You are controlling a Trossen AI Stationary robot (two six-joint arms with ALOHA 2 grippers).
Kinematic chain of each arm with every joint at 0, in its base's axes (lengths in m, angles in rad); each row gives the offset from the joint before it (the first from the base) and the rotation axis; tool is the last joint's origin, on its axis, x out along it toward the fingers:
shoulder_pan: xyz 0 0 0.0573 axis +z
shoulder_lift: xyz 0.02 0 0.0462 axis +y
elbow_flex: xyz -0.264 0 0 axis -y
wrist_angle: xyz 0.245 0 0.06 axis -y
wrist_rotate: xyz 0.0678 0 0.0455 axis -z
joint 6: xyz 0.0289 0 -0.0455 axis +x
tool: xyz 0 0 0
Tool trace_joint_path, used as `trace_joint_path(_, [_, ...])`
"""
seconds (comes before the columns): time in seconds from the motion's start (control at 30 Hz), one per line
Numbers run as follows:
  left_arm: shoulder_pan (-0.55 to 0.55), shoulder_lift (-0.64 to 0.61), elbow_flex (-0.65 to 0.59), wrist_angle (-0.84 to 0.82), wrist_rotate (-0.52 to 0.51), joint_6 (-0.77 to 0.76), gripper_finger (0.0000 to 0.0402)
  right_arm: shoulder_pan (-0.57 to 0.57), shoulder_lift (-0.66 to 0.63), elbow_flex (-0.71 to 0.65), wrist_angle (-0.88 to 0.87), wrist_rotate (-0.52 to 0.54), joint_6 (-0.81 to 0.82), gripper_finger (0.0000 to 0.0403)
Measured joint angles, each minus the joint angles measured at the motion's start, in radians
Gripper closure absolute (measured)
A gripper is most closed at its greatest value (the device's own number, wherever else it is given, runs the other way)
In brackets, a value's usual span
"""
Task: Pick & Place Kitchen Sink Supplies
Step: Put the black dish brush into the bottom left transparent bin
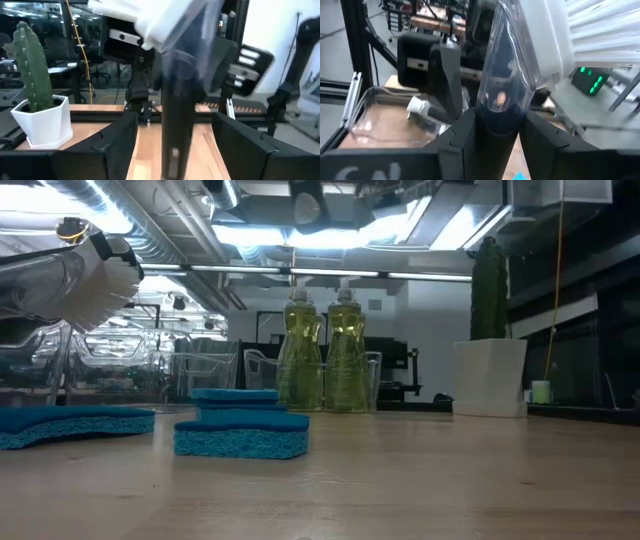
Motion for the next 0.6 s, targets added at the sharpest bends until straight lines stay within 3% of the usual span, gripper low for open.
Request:
trace_joint_path(0.47, [0.032,0.108,0.0,0.178,0.07,-0.012,0.015,-0.019,0.031,0.0,0.18,-0.115,-0.131,0.028])
trace_joint_path(0.6, [0.032,0.108,0.0,0.179,0.065,-0.009,0.0188,-0.02,0.033,0.0,0.178,-0.111,-0.131,0.028])
